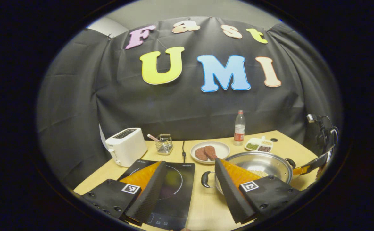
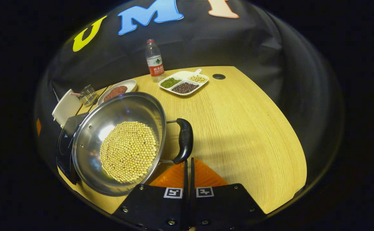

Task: First push the handle of the pot to place it horizontally, then grasp the pot with both hands and set it on the induction cooktop.

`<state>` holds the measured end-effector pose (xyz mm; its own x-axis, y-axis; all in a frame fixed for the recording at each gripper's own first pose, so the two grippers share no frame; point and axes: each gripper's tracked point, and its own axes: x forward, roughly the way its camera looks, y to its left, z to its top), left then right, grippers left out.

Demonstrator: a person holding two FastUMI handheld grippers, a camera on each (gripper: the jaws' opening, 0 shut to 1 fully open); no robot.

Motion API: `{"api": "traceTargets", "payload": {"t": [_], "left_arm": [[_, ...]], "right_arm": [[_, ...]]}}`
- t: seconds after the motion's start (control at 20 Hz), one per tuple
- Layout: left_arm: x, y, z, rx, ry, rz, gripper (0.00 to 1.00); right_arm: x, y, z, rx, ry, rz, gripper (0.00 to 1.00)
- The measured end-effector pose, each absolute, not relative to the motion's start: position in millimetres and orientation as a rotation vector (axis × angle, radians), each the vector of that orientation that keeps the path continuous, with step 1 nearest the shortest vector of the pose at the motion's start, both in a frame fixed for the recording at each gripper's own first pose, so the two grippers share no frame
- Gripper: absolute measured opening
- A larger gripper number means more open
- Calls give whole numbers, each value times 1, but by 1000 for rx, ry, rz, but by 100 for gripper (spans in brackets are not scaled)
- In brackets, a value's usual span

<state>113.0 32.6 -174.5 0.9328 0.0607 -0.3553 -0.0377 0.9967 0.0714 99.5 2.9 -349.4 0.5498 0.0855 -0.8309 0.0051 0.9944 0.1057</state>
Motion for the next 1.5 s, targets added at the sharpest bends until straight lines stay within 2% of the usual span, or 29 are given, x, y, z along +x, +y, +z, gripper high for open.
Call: {"api": "traceTargets", "payload": {"t": [0.1, 0.15, 0.2, 0.35, 0.6, 1.15, 1.5], "left_arm": [[116, 27, -182, 62, 377, 37, 98], [119, 24, -185, 62, 382, 30, 98], [121, 22, -189, 65, 388, 25, 98], [129, 16, -199, 69, 401, 8, 98], [144, 7, -224, 48, 446, -18, 98], [174, -16, -309, 30, 636, -62, 99], [178, -25, -337, 31, 702, -68, 99]], "right_arm": [[106, -6, -336, 99, 927, 25, 1], [109, -10, -326, 102, 886, 18, 6], [111, -13, -317, 106, 844, 16, 18], [126, -19, -283, 95, 694, -4, 100], [138, 0, -269, 57, 614, 53, 100], [143, 26, -302, 47, 694, 121, 100], [144, 27, -330, 32, 757, 126, 100]]}}
